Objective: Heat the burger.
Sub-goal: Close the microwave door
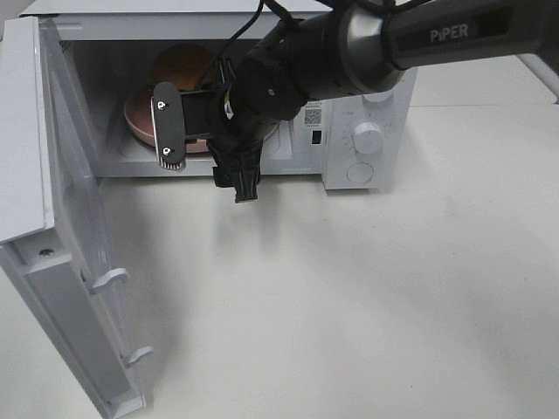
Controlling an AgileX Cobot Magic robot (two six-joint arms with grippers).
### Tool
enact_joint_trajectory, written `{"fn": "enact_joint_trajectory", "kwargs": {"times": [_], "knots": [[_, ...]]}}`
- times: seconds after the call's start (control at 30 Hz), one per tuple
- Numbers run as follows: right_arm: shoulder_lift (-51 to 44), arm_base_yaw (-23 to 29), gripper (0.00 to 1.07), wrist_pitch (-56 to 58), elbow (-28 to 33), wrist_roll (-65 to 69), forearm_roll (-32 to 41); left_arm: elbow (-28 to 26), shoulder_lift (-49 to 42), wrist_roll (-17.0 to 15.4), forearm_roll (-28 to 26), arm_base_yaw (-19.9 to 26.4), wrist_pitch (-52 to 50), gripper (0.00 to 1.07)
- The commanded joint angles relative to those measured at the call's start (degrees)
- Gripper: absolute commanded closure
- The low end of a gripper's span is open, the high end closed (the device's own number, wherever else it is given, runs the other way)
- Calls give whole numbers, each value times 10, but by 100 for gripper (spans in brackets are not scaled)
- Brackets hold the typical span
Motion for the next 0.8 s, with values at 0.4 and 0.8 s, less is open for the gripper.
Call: {"fn": "enact_joint_trajectory", "kwargs": {"times": [0.4,0.8], "knots": [[-99,1,31,-24,115,28,-3,1,-8,0,2,0,-8,9],[-201,1,31,-19,211,153,-14,1,-8,0,2,0,-8,9]]}}
